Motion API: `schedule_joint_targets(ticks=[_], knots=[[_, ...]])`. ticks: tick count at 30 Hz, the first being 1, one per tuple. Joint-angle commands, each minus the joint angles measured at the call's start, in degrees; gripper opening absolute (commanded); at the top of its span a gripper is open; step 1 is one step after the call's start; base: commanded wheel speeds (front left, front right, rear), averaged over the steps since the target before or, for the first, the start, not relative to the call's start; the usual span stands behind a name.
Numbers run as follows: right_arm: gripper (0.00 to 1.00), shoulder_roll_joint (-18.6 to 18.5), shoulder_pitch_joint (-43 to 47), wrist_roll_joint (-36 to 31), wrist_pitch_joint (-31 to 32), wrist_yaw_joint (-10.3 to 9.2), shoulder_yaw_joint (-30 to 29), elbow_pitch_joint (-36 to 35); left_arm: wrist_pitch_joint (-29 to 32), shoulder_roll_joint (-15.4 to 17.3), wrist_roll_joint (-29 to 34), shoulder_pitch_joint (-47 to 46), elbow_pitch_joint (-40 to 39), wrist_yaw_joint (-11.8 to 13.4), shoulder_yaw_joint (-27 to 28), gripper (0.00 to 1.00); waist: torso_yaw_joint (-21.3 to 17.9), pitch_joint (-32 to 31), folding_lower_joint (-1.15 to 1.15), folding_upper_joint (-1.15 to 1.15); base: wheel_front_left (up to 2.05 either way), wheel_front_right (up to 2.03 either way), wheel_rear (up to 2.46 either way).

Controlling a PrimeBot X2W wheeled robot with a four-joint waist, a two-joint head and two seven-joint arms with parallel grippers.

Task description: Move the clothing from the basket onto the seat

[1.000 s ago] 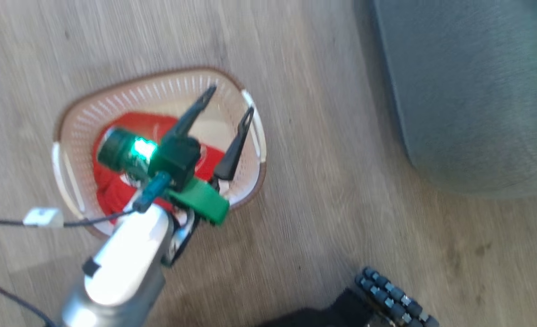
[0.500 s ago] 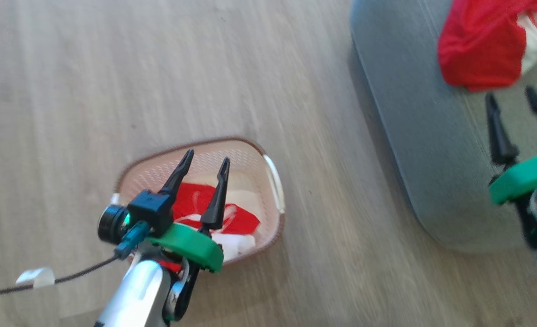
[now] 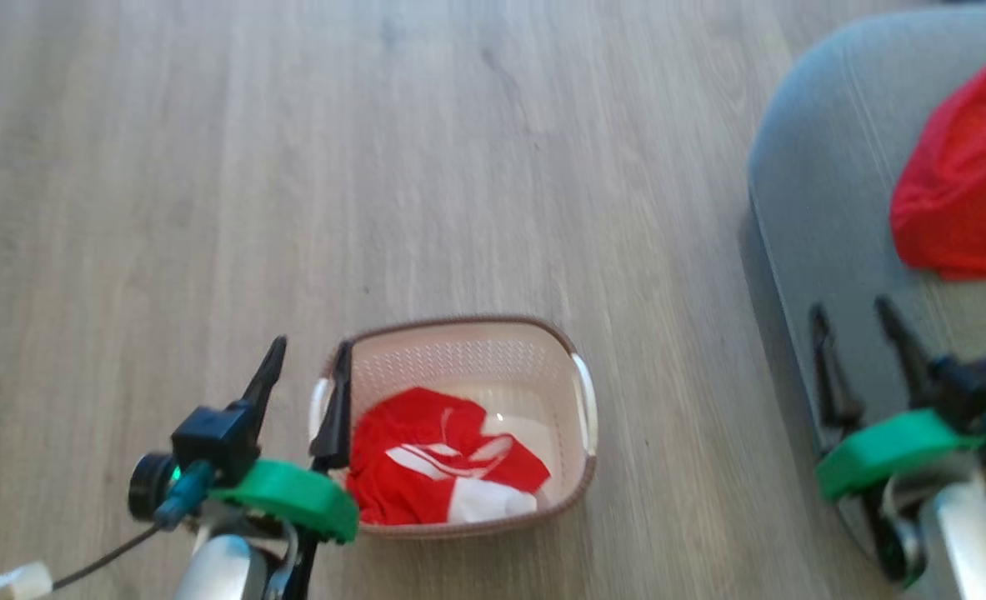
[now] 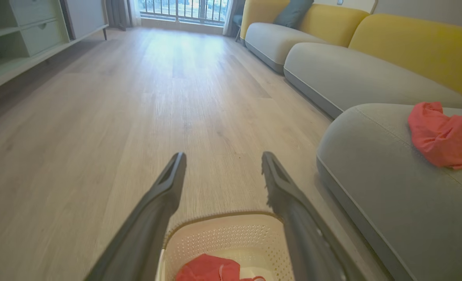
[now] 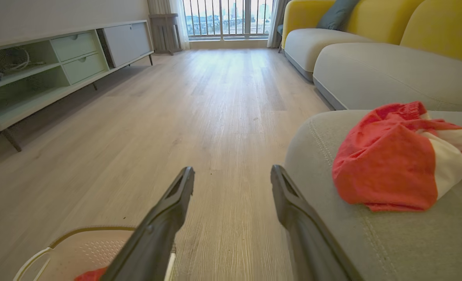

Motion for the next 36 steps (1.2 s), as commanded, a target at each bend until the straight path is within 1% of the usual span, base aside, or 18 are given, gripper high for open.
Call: schedule_joint_targets(ticks=[1, 2, 3, 6, 12, 19, 36], knots=[[1.0, 0.6, 0.8, -1.0, -0.9, 0.4, 1.0, -1.0, -0.6, -0.2, 0.6, -0.2, -1.3, -0.2, 2.9, 1.0, 2.1, -2.6, 0.01, 0.0, 0.0, 0.0, 0.0], [1.0, 0.6, 0.8, -1.0, -0.9, 0.4, 1.0, -1.0, -0.6, -0.2, 0.6, -0.2, -1.3, -0.2, 2.9, 1.0, 2.1, -2.6, 0.01, 0.0, 0.0, 0.0, 0.0], [1.0, 2.3, 1.8, -1.8, -1.1, 0.4, 1.6, 0.0, -0.6, -0.3, 0.9, 0.7, -1.0, -0.6, 4.0, 1.0, 2.4, -3.4, 0.01, 0.0, 0.0, 0.0, 0.0], [1.0, 4.4, 3.0, -2.6, -1.2, 0.4, 2.8, 0.1, -0.6, -0.5, 1.4, 1.8, -0.1, -1.2, 5.4, 1.0, 2.3, -4.4, 0.01, 0.0, 0.0, 0.0, 0.0], [1.0, 6.0, 4.0, -3.6, -1.2, 0.4, 3.9, -0.4, -0.6, -0.7, 1.7, 3.1, 0.8, -1.5, 7.3, 1.0, 1.8, -5.2, 0.01, 0.0, 0.0, 0.0, 0.0], [1.0, 6.7, 4.2, -4.5, -1.2, 0.4, 4.3, -0.9, -0.6, -0.8, 1.6, 4.2, 0.9, -1.4, 9.3, 1.0, 1.2, -5.6, 0.01, 0.0, 0.0, 0.0, 0.0], [1.0, 7.2, 3.2, -5.5, -1.2, 0.4, 4.1, -1.9, -0.6, -0.9, 2.0, 3.8, 0.0, -1.1, 9.5, 1.0, 0.7, -3.7, 0.01, 0.0, 0.0, 0.0, 0.0]])
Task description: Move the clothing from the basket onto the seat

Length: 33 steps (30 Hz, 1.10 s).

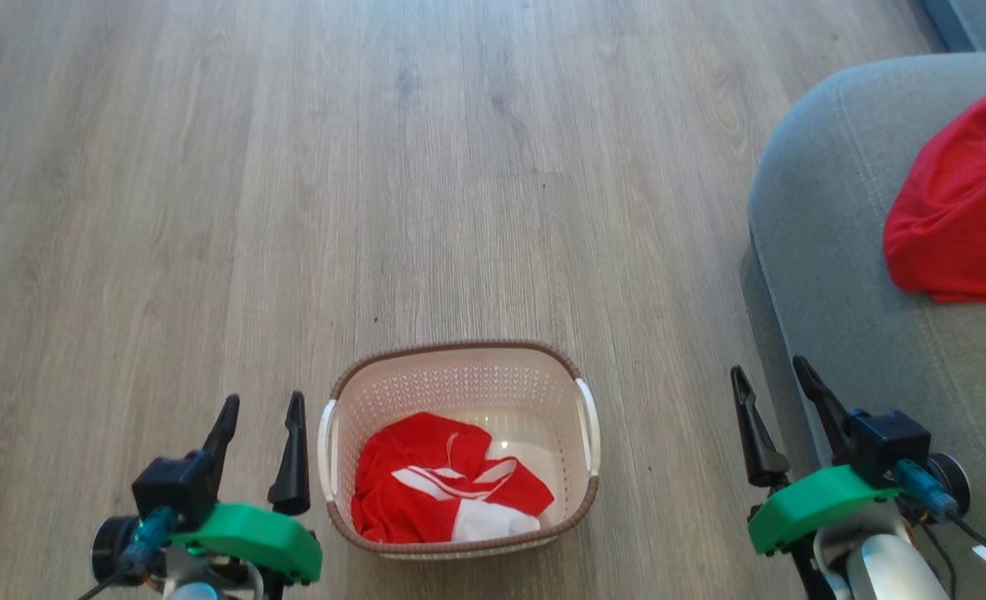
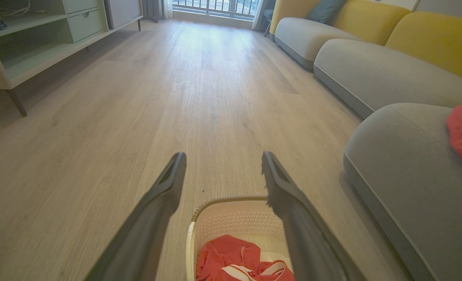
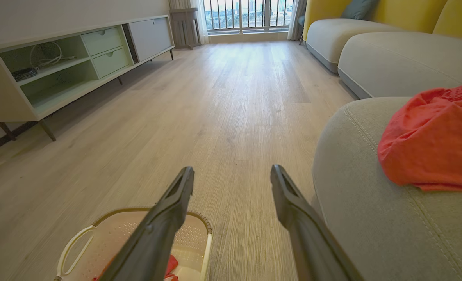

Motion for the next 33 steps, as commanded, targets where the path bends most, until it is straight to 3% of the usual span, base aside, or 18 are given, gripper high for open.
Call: schedule_joint_targets(ticks=[1, 8, 19, 33], knots=[[1.0, 0.3, -2.2, -0.6, -0.7, 0.4, 1.3, -2.2, -0.6, -0.1, 0.9, -1.8, -2.1, -0.1, 2.3, 1.0, -0.2, 0.7, 0.0, 0.0, 0.0, 0.0, 0.0], [1.0, 0.5, -4.5, -0.6, -0.7, 0.4, 2.0, -3.8, -0.6, -0.1, 1.5, -4.0, -1.3, -0.2, 1.6, 1.0, -1.5, 5.8, 0.0, 0.0, 0.0, 0.0, 0.0], [1.0, 0.7, -11.5, -0.5, -0.7, 0.4, 0.9, -7.2, -0.2, 0.3, 6.0, -17.2, 8.9, -1.2, -2.5, 1.0, -4.0, 21.6, 0.0, 0.0, 0.0, 0.0, 0.0], [1.0, 0.9, -20.5, 2.5, -0.7, 0.4, 2.3, -10.5, 11.2, 1.7, 12.6, -38.3, 30.3, -2.3, -9.2, 1.0, -9.2, 40.5, 0.0, 0.0, 0.0, 0.0, 0.0]])
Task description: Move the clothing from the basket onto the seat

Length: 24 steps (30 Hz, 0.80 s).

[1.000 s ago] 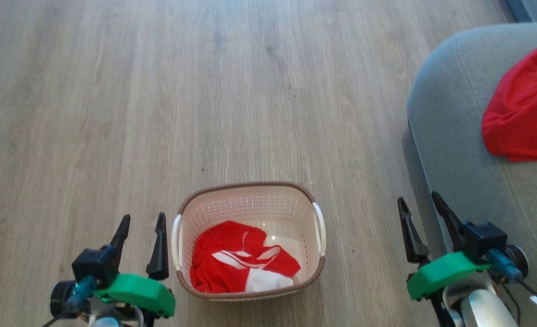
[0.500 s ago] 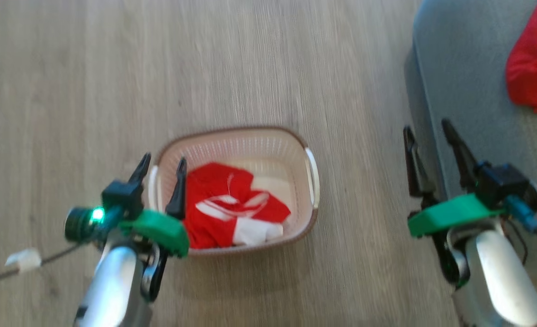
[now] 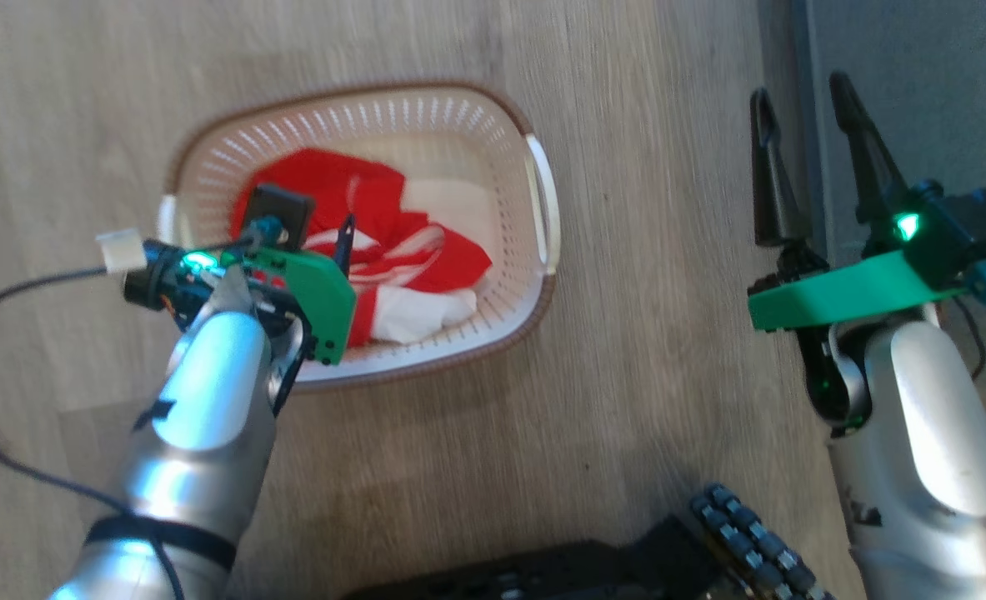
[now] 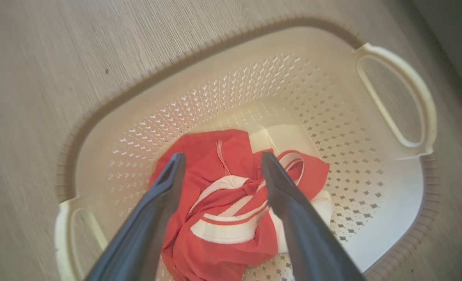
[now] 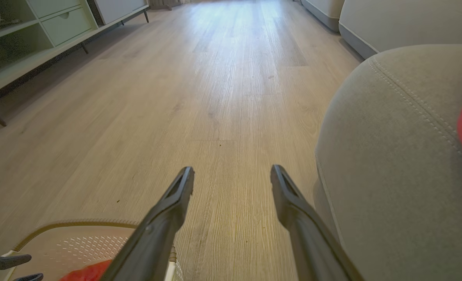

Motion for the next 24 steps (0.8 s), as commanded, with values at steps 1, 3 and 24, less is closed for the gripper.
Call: schedule_joint_targets(ticks=[1, 3, 24], knots=[[1.0, 0.6, 0.0, 0.5, -0.5, 0.4, 1.4, -2.1, 0.6, 1.1, 0.3, -0.8, 0.2, -0.3, 0.8, 1.0, -2.7, 5.1, -0.02, 0.0, 0.0, 0.0, 0.0], [1.0, 0.6, -1.2, 1.3, -0.5, 0.4, 2.1, -2.5, 3.0, 0.7, -0.1, -4.2, 4.5, -0.4, 0.4, 1.0, -3.5, 7.6, -0.02, 0.0, 0.0, 0.0, 0.0], [1.0, 0.7, -3.1, 6.2, -0.5, 0.4, 5.1, -7.1, 13.0, 6.1, 1.4, -19.7, 26.2, 1.5, -2.0, 1.0, -9.1, 19.2, -0.02, 0.0, 0.0, 0.0, 0.0]])
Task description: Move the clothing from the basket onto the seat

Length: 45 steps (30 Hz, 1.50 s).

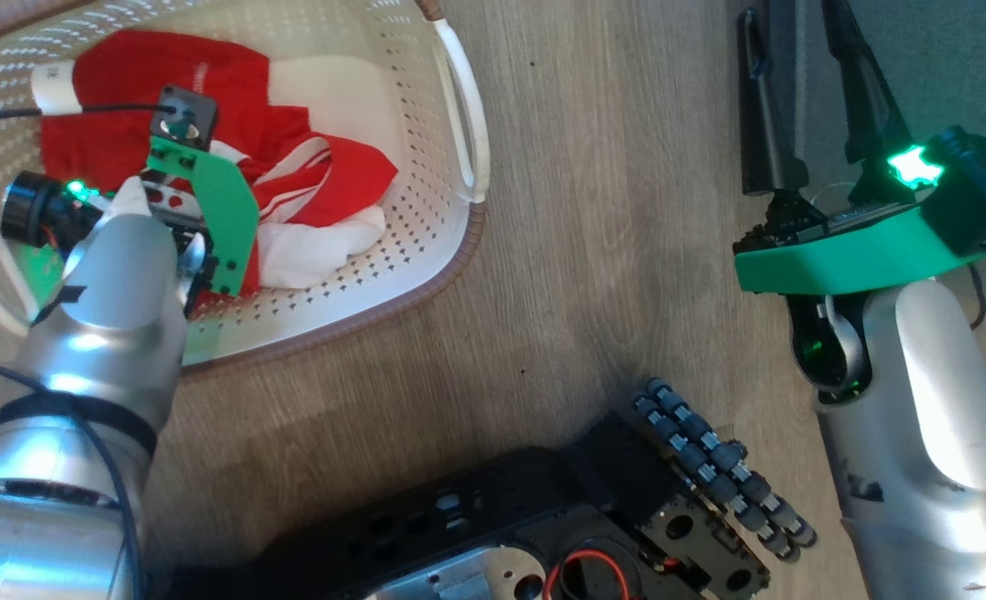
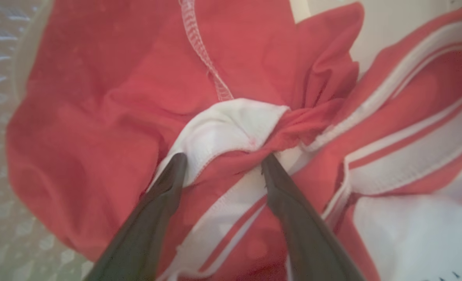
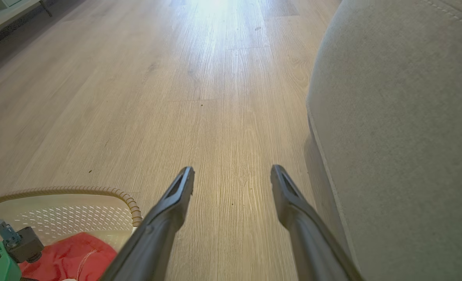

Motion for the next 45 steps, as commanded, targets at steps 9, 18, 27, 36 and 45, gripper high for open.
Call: schedule_joint_targets(ticks=[9, 18, 27, 36, 45], knots=[[1.0, 0.6, 1.9, 2.0, -0.5, 0.39, 1.7, -2.3, 1.4, 2.1, 1.3, -1.5, 1.9, -0.5, -1.8, 0.03, -1.7, 1.9, -0.01, 0.0, 0.0, 0.0, 0.0], [1.0, 0.6, 2.1, 2.7, -0.5, 0.39, 0.6, -1.7, -3.4, 0.9, 0.3, -1.9, 1.8, -2.4, -2.7, 0.0, -1.4, 0.2, -0.01, 0.0, 0.0, 0.0, 0.0], [1.0, 0.6, 4.5, 1.1, -0.5, 0.39, -0.9, 0.2, -15.4, -2.0, -4.7, 2.0, 0.2, -3.1, -0.1, 0.0, 3.0, -10.9, -0.01, 0.0, 0.0, 0.0, 0.0], [1.0, 0.6, 10.0, -1.4, -0.5, 0.39, -3.5, 3.0, -23.8, -3.4, -10.0, 11.9, -1.7, -3.2, 3.1, 0.0, 6.9, -26.9, -0.01, 0.0, 0.0, 0.0, 0.0], [1.0, 0.6, 16.0, -4.3, -0.5, 0.39, -5.5, 5.4, -24.6, -3.0, -12.7, 24.3, -17.5, -1.6, 6.5, 0.0, 10.4, -39.7, -0.01, 0.0, 0.0, 0.0, 0.0]])
